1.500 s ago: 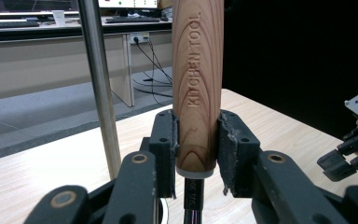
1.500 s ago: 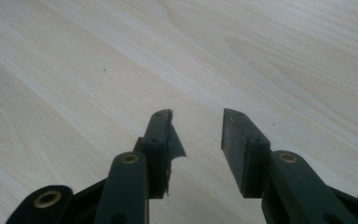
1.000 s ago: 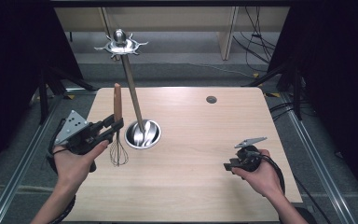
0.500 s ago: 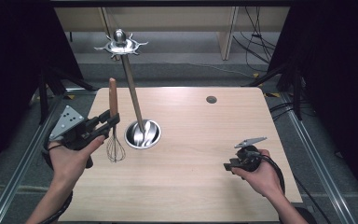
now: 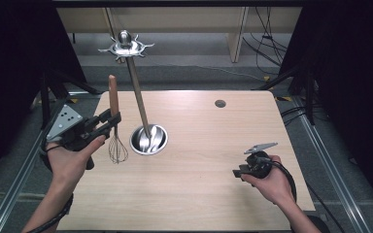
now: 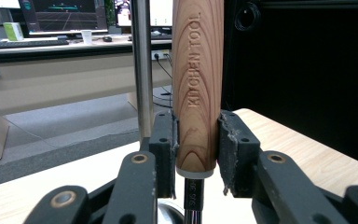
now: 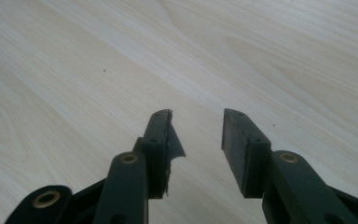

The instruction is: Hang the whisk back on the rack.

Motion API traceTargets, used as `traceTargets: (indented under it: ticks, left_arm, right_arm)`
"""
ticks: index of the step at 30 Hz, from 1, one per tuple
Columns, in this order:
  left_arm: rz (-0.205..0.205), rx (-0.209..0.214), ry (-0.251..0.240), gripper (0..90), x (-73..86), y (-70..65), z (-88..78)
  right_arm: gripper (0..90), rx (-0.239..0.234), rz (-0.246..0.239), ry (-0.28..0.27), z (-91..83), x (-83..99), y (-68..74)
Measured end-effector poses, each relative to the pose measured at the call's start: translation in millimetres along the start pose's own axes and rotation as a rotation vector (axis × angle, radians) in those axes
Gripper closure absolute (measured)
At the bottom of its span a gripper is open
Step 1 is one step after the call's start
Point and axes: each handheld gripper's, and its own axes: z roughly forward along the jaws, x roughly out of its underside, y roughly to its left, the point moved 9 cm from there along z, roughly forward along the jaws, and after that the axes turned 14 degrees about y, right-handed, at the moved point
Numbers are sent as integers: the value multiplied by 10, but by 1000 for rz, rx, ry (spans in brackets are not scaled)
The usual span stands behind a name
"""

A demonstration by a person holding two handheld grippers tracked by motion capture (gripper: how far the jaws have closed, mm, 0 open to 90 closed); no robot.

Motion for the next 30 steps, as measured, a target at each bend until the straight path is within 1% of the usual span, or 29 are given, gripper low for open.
traceTargets:
  ticks: [1,3,8,9,10,15,19,25,30]
  left_arm:
    - [-13,2,5,684,4,-12,2]
    - [-22,-7,-1,684,-14,-20,6]
    - [-23,-28,-12,684,-73,-32,14]
    - [-18,-36,-10,684,-83,-32,15]
    - [-19,-38,-18,684,-100,-39,21]
    - [-15,-56,-20,684,-149,-55,38]
    - [-21,-58,-27,684,-179,-73,51]
    - [-34,-72,-29,684,-214,-66,59]
    - [-33,-84,-31,684,-242,-65,64]
  right_arm:
    - [633,0,-2,0,2,-2,-1]
    - [633,0,-2,0,1,-3,1]
    - [632,-9,9,9,0,6,15]
    - [632,-9,9,9,0,6,15]
    - [632,-1,-2,1,3,-3,2]
    - [632,-4,-4,1,6,-6,5]
    - [632,-3,-3,1,2,-6,6]
    - [632,-8,-1,-3,15,-13,10]
    - [632,-5,-6,1,12,-10,10]
